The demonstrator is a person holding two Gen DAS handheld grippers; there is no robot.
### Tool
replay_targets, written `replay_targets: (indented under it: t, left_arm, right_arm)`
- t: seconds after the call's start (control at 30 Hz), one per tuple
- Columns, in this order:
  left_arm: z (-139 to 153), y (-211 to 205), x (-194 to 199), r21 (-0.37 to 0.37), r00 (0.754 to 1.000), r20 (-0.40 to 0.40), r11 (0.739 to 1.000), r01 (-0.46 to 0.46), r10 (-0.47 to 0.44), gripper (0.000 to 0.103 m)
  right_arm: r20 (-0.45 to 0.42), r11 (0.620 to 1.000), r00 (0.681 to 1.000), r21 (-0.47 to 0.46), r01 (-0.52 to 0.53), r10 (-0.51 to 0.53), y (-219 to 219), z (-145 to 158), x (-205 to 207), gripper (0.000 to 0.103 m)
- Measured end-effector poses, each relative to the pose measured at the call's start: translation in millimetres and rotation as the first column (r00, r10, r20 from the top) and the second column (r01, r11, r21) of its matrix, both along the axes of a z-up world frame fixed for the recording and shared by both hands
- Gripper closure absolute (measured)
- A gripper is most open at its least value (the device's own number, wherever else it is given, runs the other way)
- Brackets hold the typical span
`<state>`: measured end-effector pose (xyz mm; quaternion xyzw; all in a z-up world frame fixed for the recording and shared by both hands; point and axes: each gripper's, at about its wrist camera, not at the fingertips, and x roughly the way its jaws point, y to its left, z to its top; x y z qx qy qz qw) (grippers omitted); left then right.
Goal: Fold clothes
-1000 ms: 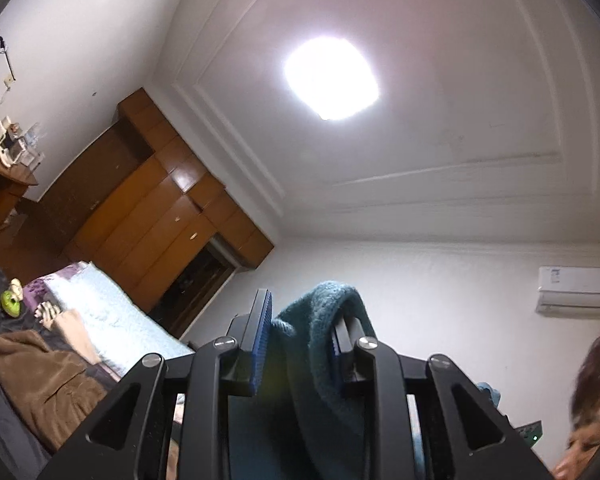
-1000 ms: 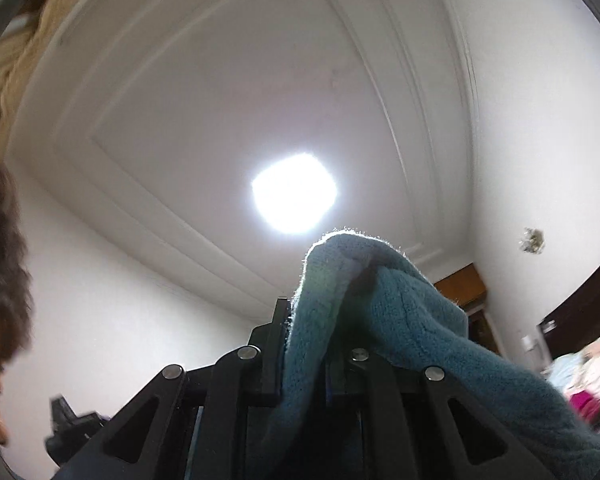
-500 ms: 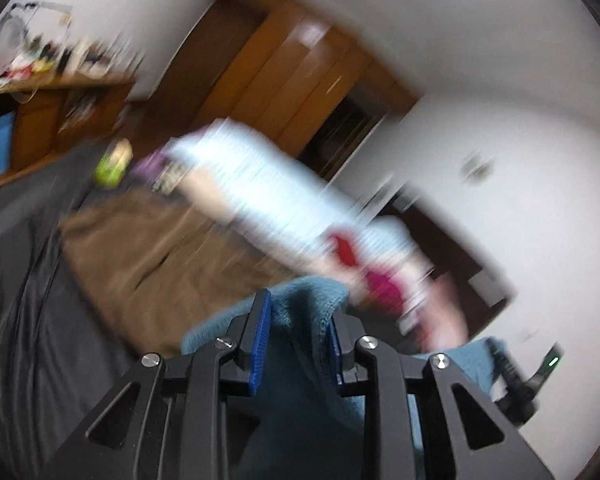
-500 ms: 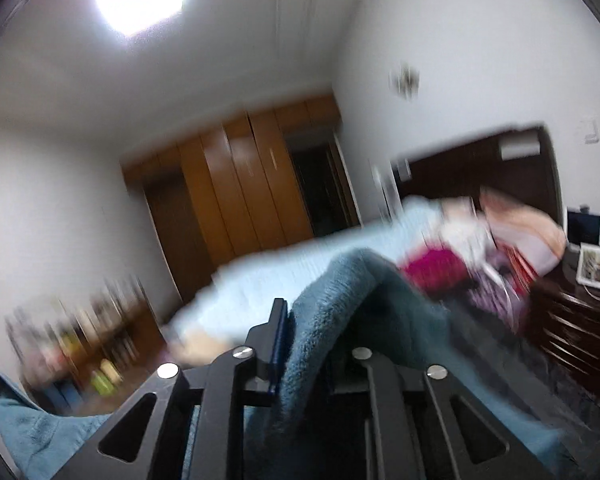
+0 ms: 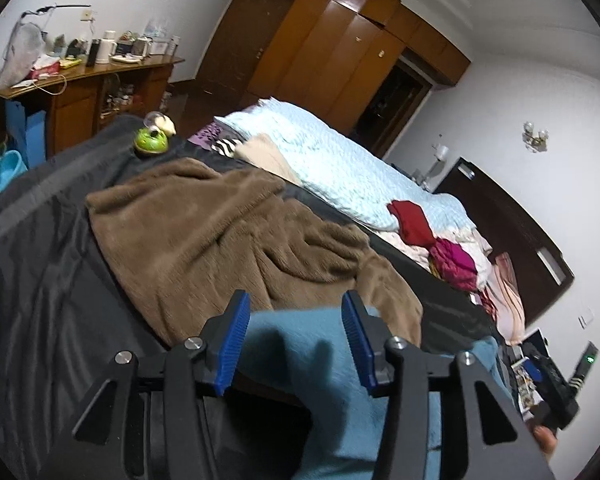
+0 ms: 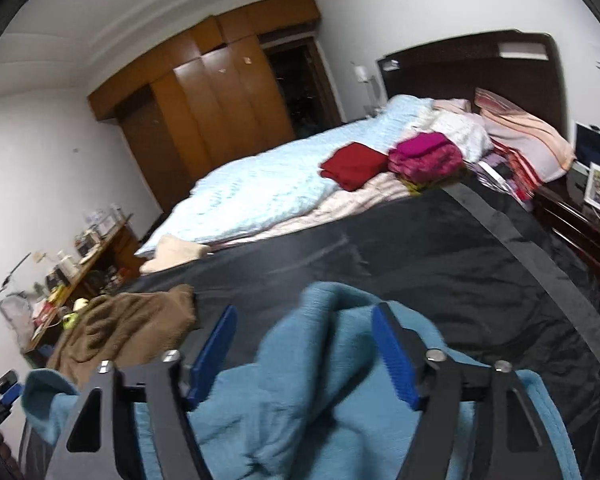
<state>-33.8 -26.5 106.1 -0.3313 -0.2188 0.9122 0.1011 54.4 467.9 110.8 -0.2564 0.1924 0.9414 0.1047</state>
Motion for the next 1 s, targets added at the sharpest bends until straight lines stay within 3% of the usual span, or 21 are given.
replay_targets:
  t: [0.13, 0.27, 0.4, 0.47, 0.63, 0.7, 0.73, 0.87, 0.97, 1.0]
  left_arm:
    - [-2.1, -3.3, -15.9, -0.037, 1.0, 0.015, 0.999, -0.007, 0.008, 0.049]
    - [-11.2, 4.6, -37.1, -0.113, 0.999, 0.049, 0.993, 0.026, -0.021, 0.047]
    - [-25.4, 1.4, -45.8, -0.065, 0.994, 0.102, 0.997, 0.034, -0.027, 0.045]
    - [-25.7, 7.1, -50.5, -0.067, 0.994, 0.103, 0.997, 0.043, -0.036, 0.045]
    - [-5.6, 68.3, -64.6, -0.143, 0.981, 0.064, 0.972, 0.189, -0.181, 0.036]
    - [-0.5, 102.3, -66.1, -0.161, 0.959, 0.059, 0.945, 0.284, -0.278, 0.031]
    - [-0.5, 132.1, -66.6, -0.182, 0.933, 0.064, 0.915, 0.36, -0.355, 0.028]
    - [-19.9, 213.2, -69.3, -0.207, 0.846, 0.148, 0.82, 0.533, -0.512, 0.028]
    - [-51.2, 257.0, -80.7, -0.162, 0.791, 0.265, 0.783, 0.6, -0.551, 0.028]
    - [-57.0, 262.5, -84.0, -0.155, 0.786, 0.287, 0.783, 0.602, -0.547, 0.028]
  right_arm:
    - [-0.015, 0.998, 0.998, 0.022, -0.059, 0.059, -36.5, 6.6, -6.4, 0.024]
    - [-0.023, 0.994, 0.997, 0.073, -0.076, 0.078, -68.3, -7.7, -17.9, 0.023]
    - [0.01, 0.988, 0.996, 0.124, -0.088, 0.088, -80.7, -28.8, -24.8, 0.023]
    - [0.022, 0.991, 0.996, 0.1, -0.088, 0.086, -80.9, -42.4, -37.2, 0.023]
    - [0.072, 0.994, 0.995, 0.077, -0.072, 0.066, -78.2, -64.0, -51.3, 0.023]
    - [0.082, 0.994, 0.994, 0.079, -0.071, 0.065, -77.3, -67.6, -50.8, 0.023]
    - [0.085, 0.994, 0.994, 0.083, -0.073, 0.066, -78.1, -69.0, -51.0, 0.023]
    - [0.089, 0.99, 0.993, 0.114, -0.086, 0.076, -83.6, -70.6, -52.6, 0.023]
    - [0.103, 0.985, 0.991, 0.142, -0.095, 0.081, -86.8, -73.4, -53.4, 0.023]
    - [0.105, 0.985, 0.991, 0.142, -0.096, 0.081, -86.7, -73.8, -52.7, 0.023]
